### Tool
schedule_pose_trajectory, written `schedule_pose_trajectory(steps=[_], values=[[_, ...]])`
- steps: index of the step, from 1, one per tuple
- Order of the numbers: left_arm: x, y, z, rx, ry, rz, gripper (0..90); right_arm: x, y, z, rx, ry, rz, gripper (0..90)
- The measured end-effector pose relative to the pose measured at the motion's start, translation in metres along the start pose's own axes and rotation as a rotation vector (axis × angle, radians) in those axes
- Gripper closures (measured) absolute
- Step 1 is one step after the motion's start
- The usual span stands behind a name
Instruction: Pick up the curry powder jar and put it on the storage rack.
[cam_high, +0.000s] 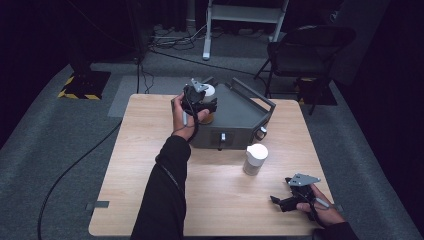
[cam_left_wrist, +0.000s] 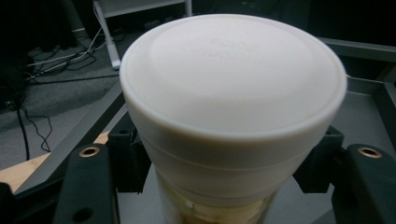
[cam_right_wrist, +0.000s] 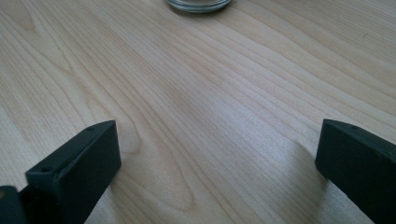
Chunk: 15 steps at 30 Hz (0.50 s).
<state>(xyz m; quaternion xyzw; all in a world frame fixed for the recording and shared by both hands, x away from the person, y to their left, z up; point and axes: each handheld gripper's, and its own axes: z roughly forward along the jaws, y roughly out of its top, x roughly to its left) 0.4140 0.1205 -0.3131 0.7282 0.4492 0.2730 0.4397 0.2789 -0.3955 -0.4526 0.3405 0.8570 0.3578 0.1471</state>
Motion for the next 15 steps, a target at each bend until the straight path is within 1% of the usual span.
schedule_pose_trajectory(steps=[2,4,5,7,9,12,15], values=[[0.0001,0.0011,-0.0004,0.002,-0.003,-0.006,31.7,0.0000,0.0000,0.0000,0.000,0.000,0.000,0.0],[-0.0018,0.0024,-0.0003,0.009,0.003,0.010,31.8,0.0000,0.0000,0.0000,0.000,0.000,0.000,0.0],[-0.0008,0.0023,-0.0008,0.007,0.000,0.011,31.4,0.0000,0.0000,0.0000,0.000,0.000,0.000,0.0],[0.0018,0.0012,-0.0021,-0.009,-0.010,-0.007,25.9,0.0000,0.0000,0.0000,0.000,0.000,0.000,0.0],[0.0029,0.0015,-0.0028,-0.012,-0.014,-0.011,20.0,0.0000,0.0000,0.0000,0.000,0.000,0.000,0.0],[-0.0021,0.0022,-0.0033,-0.005,0.009,-0.003,12.7,0.0000,0.0000,0.0000,0.000,0.000,0.000,0.0],[-0.0052,0.0007,-0.0059,-0.025,0.032,-0.011,6.0,0.0000,0.0000,0.0000,0.000,0.000,0.000,0.0]])
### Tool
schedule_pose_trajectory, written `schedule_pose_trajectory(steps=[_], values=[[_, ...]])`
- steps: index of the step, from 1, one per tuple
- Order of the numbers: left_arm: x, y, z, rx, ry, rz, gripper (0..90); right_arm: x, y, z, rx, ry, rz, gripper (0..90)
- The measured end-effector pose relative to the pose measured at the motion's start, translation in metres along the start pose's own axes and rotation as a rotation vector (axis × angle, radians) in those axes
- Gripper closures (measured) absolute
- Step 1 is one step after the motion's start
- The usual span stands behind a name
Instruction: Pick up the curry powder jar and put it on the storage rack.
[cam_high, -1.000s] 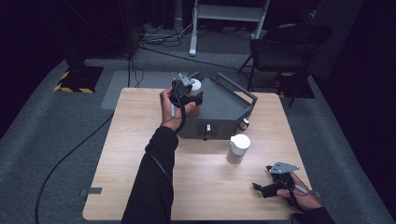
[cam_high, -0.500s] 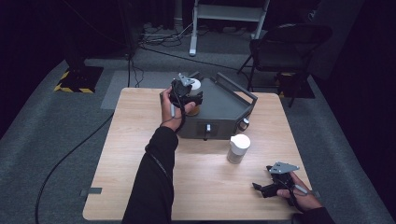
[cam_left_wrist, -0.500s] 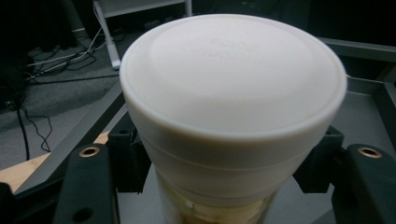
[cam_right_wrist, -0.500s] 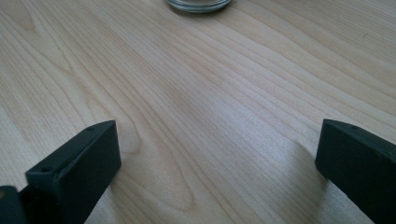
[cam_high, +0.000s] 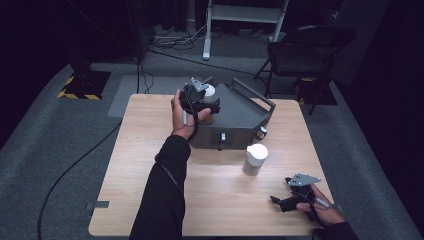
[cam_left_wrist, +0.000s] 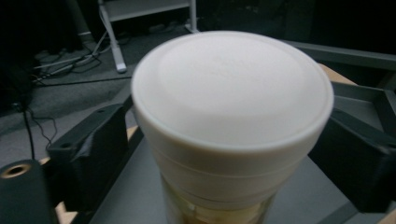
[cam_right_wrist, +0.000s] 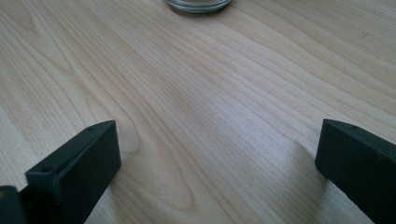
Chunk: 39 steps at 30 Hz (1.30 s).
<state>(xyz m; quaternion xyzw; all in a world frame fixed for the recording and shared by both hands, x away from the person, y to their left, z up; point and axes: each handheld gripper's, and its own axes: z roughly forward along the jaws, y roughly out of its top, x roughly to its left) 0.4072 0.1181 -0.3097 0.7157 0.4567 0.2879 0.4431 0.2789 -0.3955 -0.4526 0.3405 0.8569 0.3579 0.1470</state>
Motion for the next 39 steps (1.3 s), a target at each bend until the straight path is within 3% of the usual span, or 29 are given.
schedule_pose_trajectory(steps=[7,10,21,39], values=[[-0.001,0.000,-0.012,-0.037,0.035,-0.001,3.3,0.000,0.000,0.000,0.000,0.000,0.000,0.0],[-0.004,0.000,-0.020,-0.045,0.052,0.019,3.8,0.000,0.000,0.000,0.000,0.000,0.000,0.0],[-0.002,-0.002,-0.047,-0.049,0.020,0.115,3.5,0.000,0.000,0.000,0.000,0.000,-0.001,0.0],[-0.015,-0.027,-0.081,-0.054,-0.029,0.264,3.3,0.000,0.000,0.000,0.001,0.000,-0.001,0.0]])
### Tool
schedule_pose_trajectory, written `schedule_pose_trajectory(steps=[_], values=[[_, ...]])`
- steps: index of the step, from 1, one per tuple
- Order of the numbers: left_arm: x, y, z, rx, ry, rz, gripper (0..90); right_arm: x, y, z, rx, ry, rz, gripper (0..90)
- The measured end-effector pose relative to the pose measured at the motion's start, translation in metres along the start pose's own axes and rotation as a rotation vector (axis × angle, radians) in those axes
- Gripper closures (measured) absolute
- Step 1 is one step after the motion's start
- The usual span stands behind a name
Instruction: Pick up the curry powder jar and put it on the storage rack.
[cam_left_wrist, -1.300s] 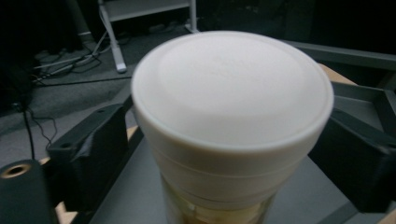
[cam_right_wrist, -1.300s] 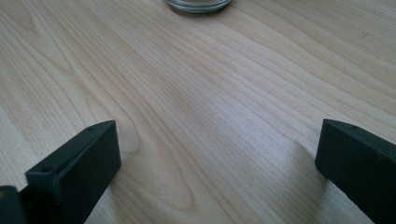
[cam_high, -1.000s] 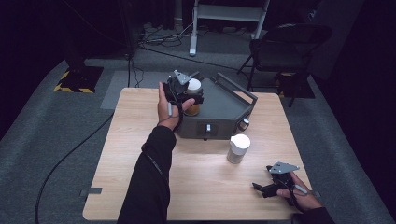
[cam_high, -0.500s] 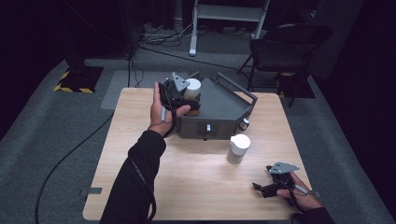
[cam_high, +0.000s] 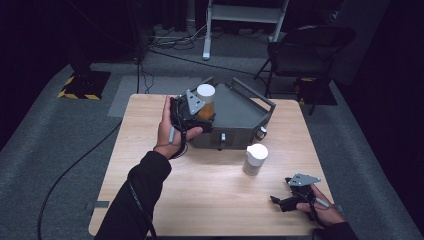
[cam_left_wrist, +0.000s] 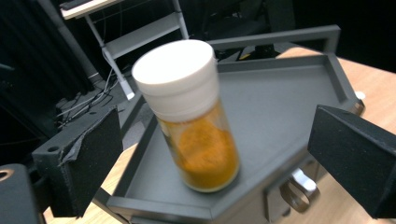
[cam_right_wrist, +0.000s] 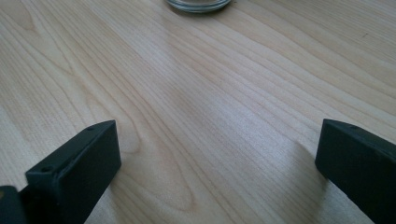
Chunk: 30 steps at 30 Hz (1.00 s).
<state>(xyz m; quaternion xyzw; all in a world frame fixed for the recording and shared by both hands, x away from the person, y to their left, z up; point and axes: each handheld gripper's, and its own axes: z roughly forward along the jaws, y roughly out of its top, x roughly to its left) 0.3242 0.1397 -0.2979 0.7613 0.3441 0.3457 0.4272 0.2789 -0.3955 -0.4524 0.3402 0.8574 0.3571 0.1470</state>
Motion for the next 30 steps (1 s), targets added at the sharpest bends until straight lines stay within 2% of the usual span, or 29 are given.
schedule_pose_trajectory(steps=[2,7,10,13,15,19,30], values=[[-0.005,-0.002,-0.003,0.012,-0.002,0.035,3.3,0.000,0.000,0.000,0.000,0.000,0.000,0.0],[-0.010,-0.011,-0.010,0.022,-0.030,0.071,3.1,0.000,0.000,0.000,0.000,0.000,0.000,0.0],[-0.012,-0.016,-0.015,0.021,-0.052,0.078,3.1,0.000,0.000,0.000,0.000,0.000,0.000,0.0],[-0.016,-0.021,-0.019,0.030,-0.055,0.098,3.0,0.000,0.000,0.000,0.000,0.000,0.000,0.0],[-0.016,-0.025,-0.020,0.042,-0.071,0.092,3.0,0.000,0.000,0.000,0.000,0.000,0.000,0.0],[-0.021,-0.036,-0.023,0.049,-0.081,0.107,3.0,0.000,0.000,0.000,0.000,0.000,0.000,0.0],[-0.037,-0.056,-0.029,0.095,-0.108,0.173,2.7,0.000,0.000,0.000,0.000,0.000,0.000,0.0]])
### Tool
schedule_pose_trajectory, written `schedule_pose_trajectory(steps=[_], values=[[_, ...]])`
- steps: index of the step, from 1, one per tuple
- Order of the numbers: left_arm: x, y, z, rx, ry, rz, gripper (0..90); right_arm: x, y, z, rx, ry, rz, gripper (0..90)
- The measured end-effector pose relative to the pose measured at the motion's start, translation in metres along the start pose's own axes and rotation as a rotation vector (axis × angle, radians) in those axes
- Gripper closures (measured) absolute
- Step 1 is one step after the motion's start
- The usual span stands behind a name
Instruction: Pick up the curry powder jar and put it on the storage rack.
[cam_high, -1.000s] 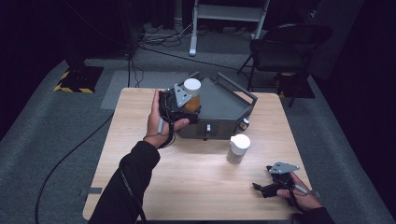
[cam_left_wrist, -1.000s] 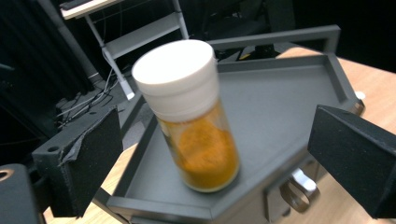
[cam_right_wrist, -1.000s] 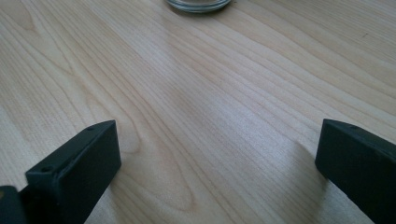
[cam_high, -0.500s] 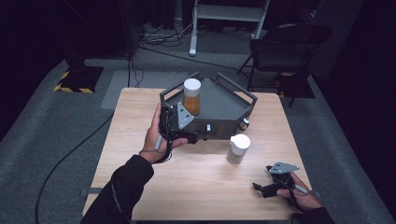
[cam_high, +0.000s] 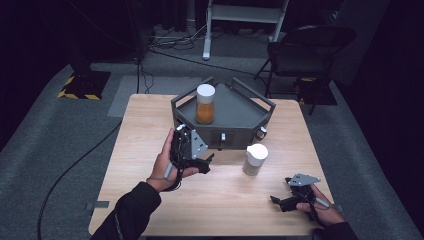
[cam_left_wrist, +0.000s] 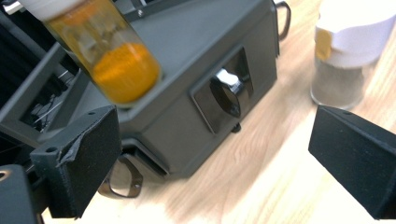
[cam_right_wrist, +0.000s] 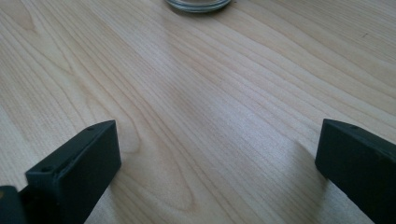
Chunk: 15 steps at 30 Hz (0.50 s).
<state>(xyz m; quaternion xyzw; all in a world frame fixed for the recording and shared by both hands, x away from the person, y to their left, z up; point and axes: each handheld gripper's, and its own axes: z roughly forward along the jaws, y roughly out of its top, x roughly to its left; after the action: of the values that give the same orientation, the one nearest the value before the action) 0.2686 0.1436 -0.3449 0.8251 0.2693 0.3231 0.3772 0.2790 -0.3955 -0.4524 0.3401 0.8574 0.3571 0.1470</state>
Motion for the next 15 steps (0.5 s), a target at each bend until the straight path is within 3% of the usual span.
schedule_pose_trajectory(steps=[2,10,15], values=[[-0.003,-0.005,0.000,0.003,-0.003,0.008,2.7,0.000,0.000,0.000,0.000,0.000,0.000,0.0],[-0.011,-0.027,0.002,0.023,-0.015,-0.035,2.6,0.000,0.000,0.000,0.000,0.000,0.000,0.0],[-0.016,-0.037,0.004,0.048,-0.018,-0.024,2.6,0.000,0.000,0.000,0.000,0.000,0.000,0.0]])
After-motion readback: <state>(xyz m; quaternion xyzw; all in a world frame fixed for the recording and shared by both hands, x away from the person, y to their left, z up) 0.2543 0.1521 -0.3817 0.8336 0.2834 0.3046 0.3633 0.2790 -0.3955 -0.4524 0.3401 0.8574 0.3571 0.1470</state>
